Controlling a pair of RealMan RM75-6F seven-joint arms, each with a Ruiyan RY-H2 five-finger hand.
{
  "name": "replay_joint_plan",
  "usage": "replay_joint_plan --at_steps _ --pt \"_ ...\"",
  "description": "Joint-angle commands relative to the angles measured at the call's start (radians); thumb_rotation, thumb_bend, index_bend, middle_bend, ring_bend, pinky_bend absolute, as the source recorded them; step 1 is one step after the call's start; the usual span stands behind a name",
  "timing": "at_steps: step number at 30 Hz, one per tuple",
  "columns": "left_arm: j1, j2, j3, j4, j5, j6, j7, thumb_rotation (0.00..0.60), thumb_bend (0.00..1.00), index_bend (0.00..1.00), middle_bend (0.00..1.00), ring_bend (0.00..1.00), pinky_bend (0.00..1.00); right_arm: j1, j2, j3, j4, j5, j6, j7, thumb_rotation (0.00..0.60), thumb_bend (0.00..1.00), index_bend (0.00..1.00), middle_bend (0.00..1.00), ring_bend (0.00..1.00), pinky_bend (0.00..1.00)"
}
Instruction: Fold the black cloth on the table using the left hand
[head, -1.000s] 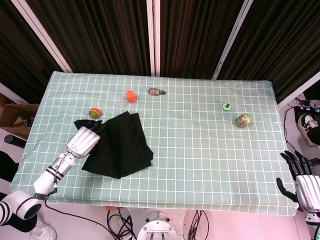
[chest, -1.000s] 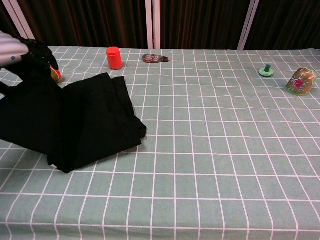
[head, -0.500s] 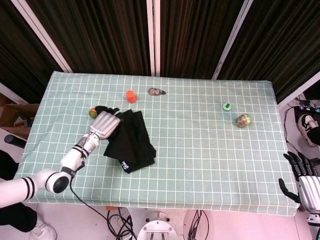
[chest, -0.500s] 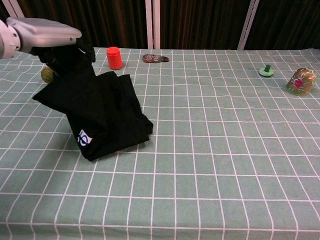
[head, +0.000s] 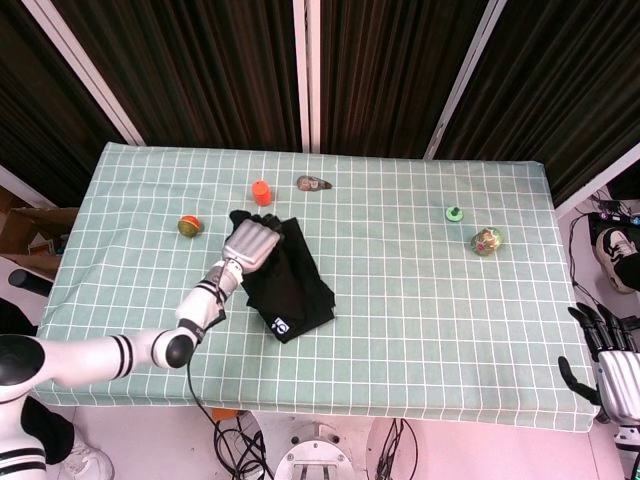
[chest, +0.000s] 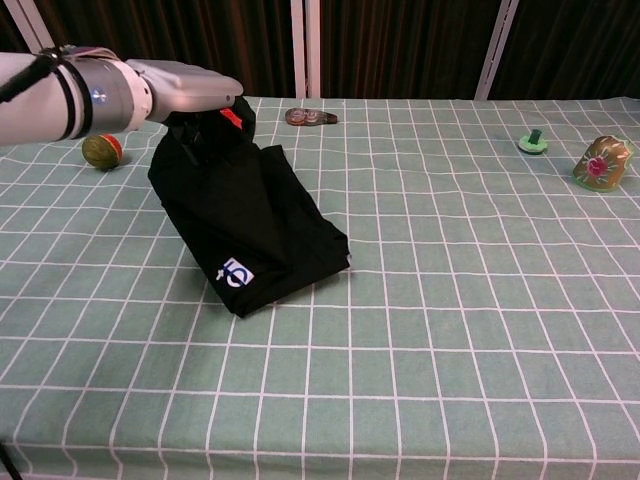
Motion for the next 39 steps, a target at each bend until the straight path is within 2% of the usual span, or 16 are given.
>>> replay_joint_plan --at_steps 1,6,10,14,16,19,25,30,35,39 --pt "-0.016 -0.081 -0.035 0.058 -0.022 0.093 -0.016 0.600 0.05 0.19 0.16 0.06 0.18 0.000 0.001 0.001 0.000 0.002 -0.002 0.000 0.600 0.35 0.15 0.12 0.01 0.14" --pt "0.024 -0.139 -0.076 0.086 0.113 0.230 -0.141 0.600 0.02 0.15 0.15 0.06 0.18 -0.001 0.004 0.004 -0.004 0.004 0.001 0.000 0.600 0.35 0.15 0.12 0.01 0.14" --pt "0.094 -0.099 -0.069 0.008 0.202 0.290 -0.251 0.600 0.01 0.15 0.15 0.06 0.18 -0.001 0.002 0.006 0.004 0.008 0.000 0.010 0.600 0.35 0.15 0.12 0.01 0.14" --pt "0.165 -0.041 -0.036 -0.096 0.239 0.305 -0.320 0.600 0.00 0.19 0.19 0.07 0.18 0.002 -0.004 0.007 0.015 0.011 -0.007 0.020 0.600 0.35 0.15 0.12 0.01 0.14" --pt "0.180 -0.024 -0.010 -0.114 0.252 0.280 -0.328 0.600 0.00 0.23 0.22 0.09 0.18 0.006 -0.008 0.007 0.018 0.009 -0.013 0.023 0.600 0.35 0.15 0.12 0.01 0.14" --pt "0.182 -0.042 0.017 -0.077 0.274 0.261 -0.310 0.563 0.02 0.24 0.23 0.09 0.18 0.009 -0.009 0.006 0.019 0.003 -0.015 0.017 0.600 0.35 0.15 0.11 0.01 0.14" --pt "0.162 -0.127 0.009 0.030 0.273 0.199 -0.321 0.534 0.07 0.23 0.20 0.08 0.17 0.006 -0.009 0.006 0.012 0.006 -0.011 0.010 0.600 0.35 0.15 0.12 0.01 0.14" --pt "0.134 -0.182 -0.010 0.124 0.200 0.094 -0.322 0.480 0.07 0.19 0.20 0.07 0.17 0.000 -0.011 0.005 0.009 0.007 -0.005 0.007 0.600 0.35 0.15 0.11 0.01 0.14" --pt "0.120 -0.185 -0.026 0.153 0.105 -0.006 -0.331 0.353 0.07 0.14 0.22 0.07 0.16 -0.002 -0.012 0.004 0.008 0.006 -0.004 0.002 0.600 0.35 0.15 0.11 0.01 0.14" --pt "0.115 -0.153 -0.025 0.117 0.081 -0.056 -0.342 0.306 0.07 0.14 0.22 0.07 0.16 -0.002 -0.011 0.004 0.004 0.001 0.001 -0.003 0.600 0.35 0.15 0.11 0.01 0.14"
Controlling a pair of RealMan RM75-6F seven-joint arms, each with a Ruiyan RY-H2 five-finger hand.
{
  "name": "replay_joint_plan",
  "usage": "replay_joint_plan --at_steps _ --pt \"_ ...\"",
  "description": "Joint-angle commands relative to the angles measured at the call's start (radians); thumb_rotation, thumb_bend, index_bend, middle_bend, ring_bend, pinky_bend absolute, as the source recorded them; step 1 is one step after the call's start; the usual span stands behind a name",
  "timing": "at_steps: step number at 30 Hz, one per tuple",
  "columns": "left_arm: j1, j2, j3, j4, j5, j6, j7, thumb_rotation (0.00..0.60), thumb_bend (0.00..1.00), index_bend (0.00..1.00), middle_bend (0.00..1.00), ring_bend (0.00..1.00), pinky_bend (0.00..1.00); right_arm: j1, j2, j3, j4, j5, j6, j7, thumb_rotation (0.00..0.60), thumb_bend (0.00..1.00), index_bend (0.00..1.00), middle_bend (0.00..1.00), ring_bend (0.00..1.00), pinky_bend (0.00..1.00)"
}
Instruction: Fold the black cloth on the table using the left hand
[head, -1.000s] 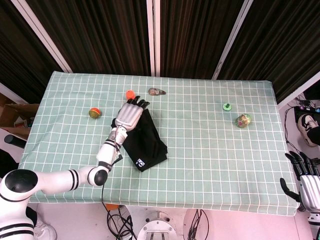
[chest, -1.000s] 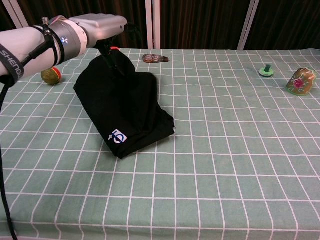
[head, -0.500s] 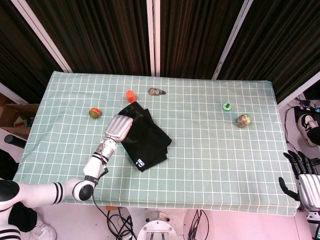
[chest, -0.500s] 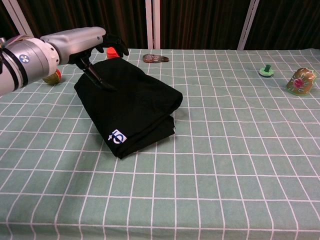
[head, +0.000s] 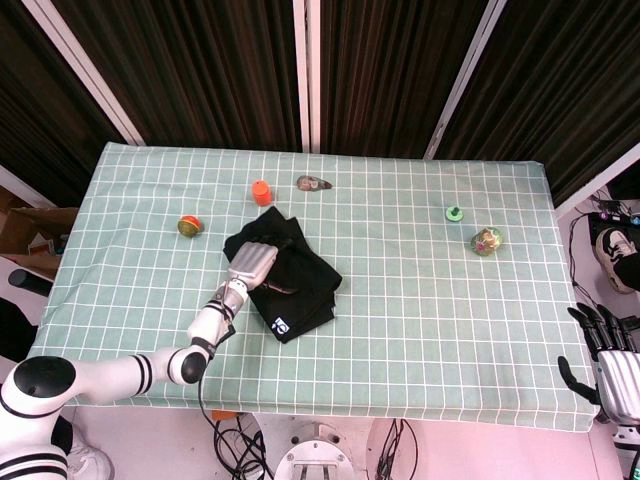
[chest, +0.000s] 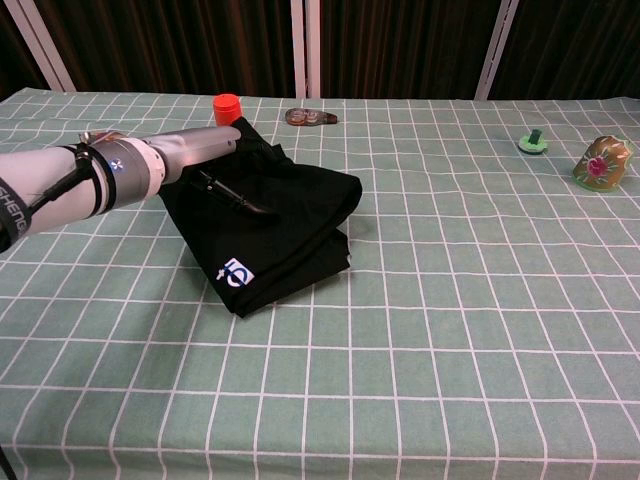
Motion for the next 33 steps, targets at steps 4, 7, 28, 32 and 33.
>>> replay_joint_plan --at_steps 4,7,28,32,33 --pt "0.015 0.077 0.003 -0.136 0.044 0.002 -0.029 0.303 0.08 0.14 0.22 0.07 0.16 -0.006 0.003 0.001 -0.005 -0.003 0.013 -0.002 0.600 0.35 0.15 0.11 0.01 0.14" --pt "0.044 0.111 0.021 -0.227 0.143 0.068 -0.035 0.303 0.07 0.14 0.21 0.07 0.16 -0.009 0.003 0.000 -0.005 -0.003 0.017 -0.002 0.600 0.35 0.16 0.11 0.01 0.14" --pt "0.067 0.070 0.170 -0.371 0.330 0.045 0.007 0.309 0.09 0.14 0.23 0.07 0.16 -0.015 -0.003 0.002 0.020 0.006 0.016 0.025 0.600 0.35 0.16 0.11 0.01 0.14" --pt "0.067 0.077 0.183 -0.386 0.333 0.023 -0.004 0.308 0.09 0.14 0.23 0.07 0.16 -0.018 -0.005 0.002 0.026 0.007 0.021 0.033 0.600 0.35 0.16 0.11 0.01 0.14" --pt "0.067 0.079 0.185 -0.388 0.332 0.020 -0.007 0.308 0.09 0.14 0.23 0.07 0.16 -0.019 -0.006 0.003 0.027 0.006 0.022 0.034 0.600 0.35 0.16 0.11 0.01 0.14"
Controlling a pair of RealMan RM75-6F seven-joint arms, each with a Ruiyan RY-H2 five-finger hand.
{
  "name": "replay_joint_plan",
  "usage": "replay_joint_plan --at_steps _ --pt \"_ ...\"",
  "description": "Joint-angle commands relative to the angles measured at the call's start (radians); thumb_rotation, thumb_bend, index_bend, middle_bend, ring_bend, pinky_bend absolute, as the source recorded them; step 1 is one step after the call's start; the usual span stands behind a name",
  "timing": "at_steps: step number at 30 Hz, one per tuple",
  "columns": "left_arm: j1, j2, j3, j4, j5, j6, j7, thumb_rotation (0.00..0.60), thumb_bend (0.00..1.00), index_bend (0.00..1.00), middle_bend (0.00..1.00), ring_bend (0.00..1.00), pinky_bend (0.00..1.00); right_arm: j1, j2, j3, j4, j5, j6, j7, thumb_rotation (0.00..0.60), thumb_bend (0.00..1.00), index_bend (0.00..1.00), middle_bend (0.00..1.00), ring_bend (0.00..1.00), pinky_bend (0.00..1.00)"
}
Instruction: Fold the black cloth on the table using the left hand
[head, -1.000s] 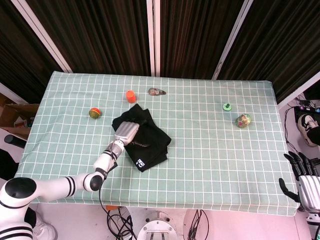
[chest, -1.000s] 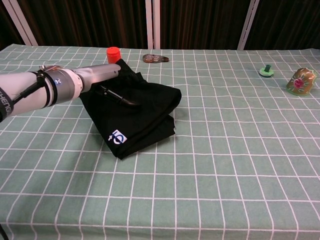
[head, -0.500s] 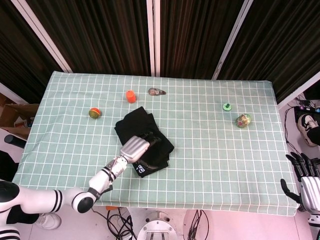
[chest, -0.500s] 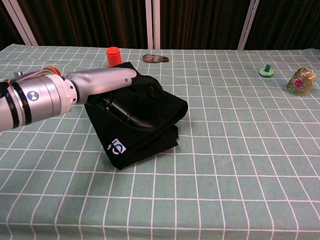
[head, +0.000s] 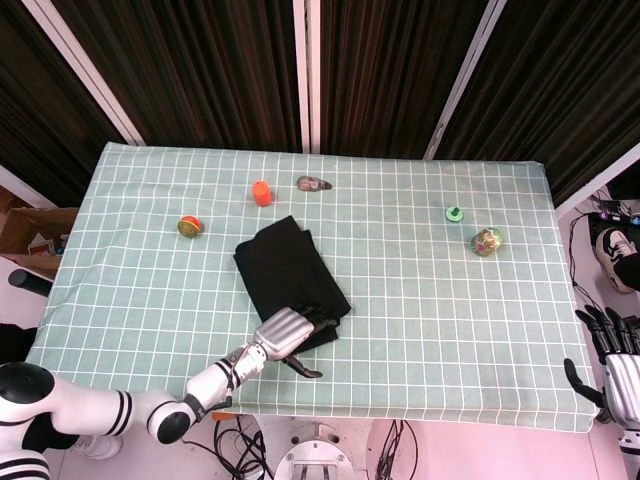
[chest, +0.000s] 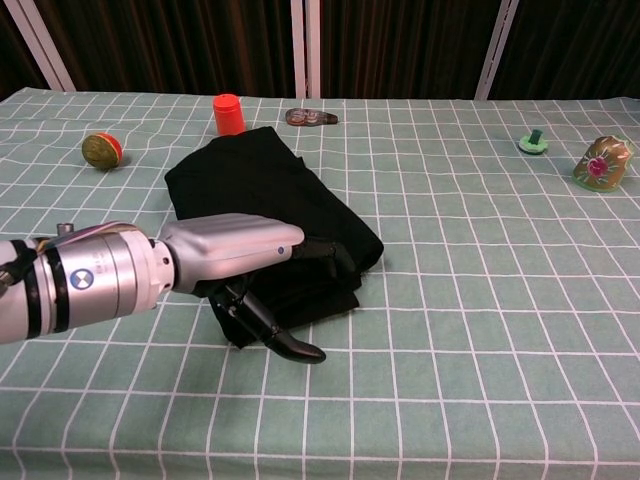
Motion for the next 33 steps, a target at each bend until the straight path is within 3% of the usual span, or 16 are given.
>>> replay_joint_plan --at_steps 1,6,12,16,18,22,27,33 --pt "0.001 0.010 0.007 -0.010 0.000 -0.011 -0.011 0.308 0.09 0.14 0.23 0.07 0.16 -0.001 -0.002 0.000 0.003 -0.002 0.003 0.003 0.600 0.35 0.16 0.11 0.01 0.14" --pt "0.038 0.082 -0.010 -0.084 0.056 0.052 -0.074 0.353 0.09 0.14 0.23 0.07 0.16 -0.004 0.003 0.002 0.003 -0.005 0.013 0.008 0.600 0.35 0.16 0.11 0.01 0.14" --pt "0.173 0.243 -0.044 -0.138 0.147 0.308 -0.143 0.429 0.07 0.14 0.23 0.07 0.16 0.011 0.044 0.013 -0.024 -0.005 0.001 -0.001 0.600 0.35 0.16 0.11 0.01 0.14" --pt "0.282 0.329 -0.055 -0.099 0.123 0.486 -0.105 0.462 0.07 0.15 0.23 0.07 0.16 0.034 0.080 0.028 -0.050 -0.001 -0.022 0.007 0.600 0.35 0.16 0.11 0.01 0.14" --pt "0.330 0.349 -0.056 -0.068 0.102 0.549 -0.096 0.513 0.07 0.15 0.23 0.07 0.15 0.045 0.088 0.035 -0.056 -0.002 -0.029 -0.002 0.600 0.35 0.13 0.11 0.01 0.14" --pt "0.434 0.402 -0.023 -0.004 0.083 0.640 -0.091 0.595 0.07 0.16 0.20 0.07 0.14 0.069 0.092 0.042 -0.071 -0.012 -0.048 -0.025 0.600 0.35 0.06 0.11 0.01 0.14" --pt "0.543 0.457 0.029 0.021 0.127 0.715 -0.164 0.600 0.07 0.16 0.19 0.07 0.14 0.093 0.088 0.044 -0.088 -0.015 -0.080 -0.067 0.600 0.35 0.06 0.10 0.01 0.13" --pt "0.659 0.479 0.081 0.021 0.225 0.851 -0.143 0.600 0.07 0.16 0.19 0.07 0.14 0.113 0.072 0.042 -0.104 -0.016 -0.107 -0.095 0.600 0.35 0.06 0.10 0.01 0.13"
